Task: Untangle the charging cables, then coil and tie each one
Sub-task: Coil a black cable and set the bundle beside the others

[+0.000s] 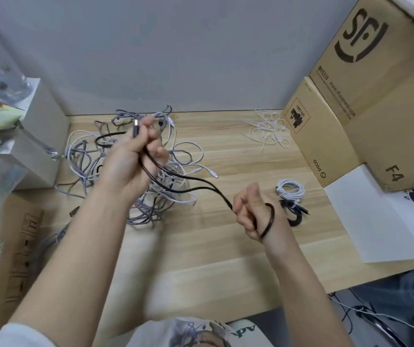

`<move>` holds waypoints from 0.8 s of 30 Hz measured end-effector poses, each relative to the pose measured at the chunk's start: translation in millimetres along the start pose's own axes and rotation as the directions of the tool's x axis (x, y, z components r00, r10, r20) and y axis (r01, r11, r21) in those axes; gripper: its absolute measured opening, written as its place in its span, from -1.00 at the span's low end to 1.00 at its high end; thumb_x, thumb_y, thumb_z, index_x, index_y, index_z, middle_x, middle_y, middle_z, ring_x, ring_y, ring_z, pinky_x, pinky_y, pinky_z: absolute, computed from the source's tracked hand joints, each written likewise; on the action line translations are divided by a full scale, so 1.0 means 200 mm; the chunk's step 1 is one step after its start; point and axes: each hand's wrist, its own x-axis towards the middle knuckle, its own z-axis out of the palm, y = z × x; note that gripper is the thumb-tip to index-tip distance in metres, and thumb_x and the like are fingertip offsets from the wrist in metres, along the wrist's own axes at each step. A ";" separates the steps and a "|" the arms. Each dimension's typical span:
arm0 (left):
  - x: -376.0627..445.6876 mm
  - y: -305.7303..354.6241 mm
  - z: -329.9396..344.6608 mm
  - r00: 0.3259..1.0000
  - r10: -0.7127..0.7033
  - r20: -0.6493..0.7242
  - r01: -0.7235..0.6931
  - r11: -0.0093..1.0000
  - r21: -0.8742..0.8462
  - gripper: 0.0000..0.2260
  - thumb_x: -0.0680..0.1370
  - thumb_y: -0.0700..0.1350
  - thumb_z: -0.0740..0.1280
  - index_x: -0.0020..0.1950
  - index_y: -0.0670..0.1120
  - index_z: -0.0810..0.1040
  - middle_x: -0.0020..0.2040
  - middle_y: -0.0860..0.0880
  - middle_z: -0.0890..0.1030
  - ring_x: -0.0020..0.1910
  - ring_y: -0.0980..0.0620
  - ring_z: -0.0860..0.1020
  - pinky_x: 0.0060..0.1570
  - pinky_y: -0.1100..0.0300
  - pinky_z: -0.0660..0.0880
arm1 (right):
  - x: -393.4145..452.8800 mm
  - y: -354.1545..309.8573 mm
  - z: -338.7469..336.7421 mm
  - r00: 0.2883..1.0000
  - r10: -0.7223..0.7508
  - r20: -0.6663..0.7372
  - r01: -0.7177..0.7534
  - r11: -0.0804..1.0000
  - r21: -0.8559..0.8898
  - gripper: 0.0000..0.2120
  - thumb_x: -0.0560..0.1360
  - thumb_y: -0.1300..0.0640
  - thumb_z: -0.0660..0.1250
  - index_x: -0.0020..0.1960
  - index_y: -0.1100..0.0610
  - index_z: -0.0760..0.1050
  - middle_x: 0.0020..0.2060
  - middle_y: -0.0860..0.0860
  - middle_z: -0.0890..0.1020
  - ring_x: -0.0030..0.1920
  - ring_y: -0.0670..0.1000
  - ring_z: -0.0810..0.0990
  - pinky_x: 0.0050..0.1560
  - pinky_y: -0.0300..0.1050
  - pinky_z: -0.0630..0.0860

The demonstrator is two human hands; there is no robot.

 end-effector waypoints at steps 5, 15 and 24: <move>-0.18 -0.21 0.16 0.977 -0.121 0.174 0.089 0.979 0.184 -0.86 0.59 -0.18 0.12 0.01 -0.10 0.46 -0.36 0.04 0.48 -0.54 0.19 0.34 -0.44 0.33 0.43 | 0.05 0.03 0.11 0.990 -0.138 -0.035 0.126 0.964 -0.233 -0.56 0.19 -0.19 0.42 0.03 -0.25 0.39 -0.20 -0.25 0.49 -0.20 -0.18 0.49 -0.22 -0.21 0.42; -0.27 -0.31 0.13 0.884 -0.321 0.340 -0.024 0.694 0.719 -0.82 0.64 -0.22 0.14 0.07 -0.09 0.54 -0.15 -0.05 0.62 -0.21 0.08 0.54 -0.11 0.23 0.50 | 0.01 0.09 0.02 0.995 0.075 0.069 -0.003 0.699 -0.715 -0.66 0.49 -0.09 0.32 -0.41 -0.01 0.38 -0.31 0.04 0.58 -0.17 0.11 0.58 -0.12 -0.01 0.50; -0.27 -0.31 0.10 0.983 -0.179 -0.043 -0.055 -0.512 0.857 -0.68 0.62 0.14 0.10 -0.23 -0.02 0.33 -0.16 -0.02 0.53 -0.02 -0.13 0.56 -0.17 0.13 0.38 | 0.01 0.18 -0.04 0.942 0.330 0.055 -0.066 0.344 -0.937 -0.53 0.53 0.23 0.23 0.39 -0.07 0.30 0.25 -0.02 0.41 0.23 0.01 0.44 0.05 -0.15 0.37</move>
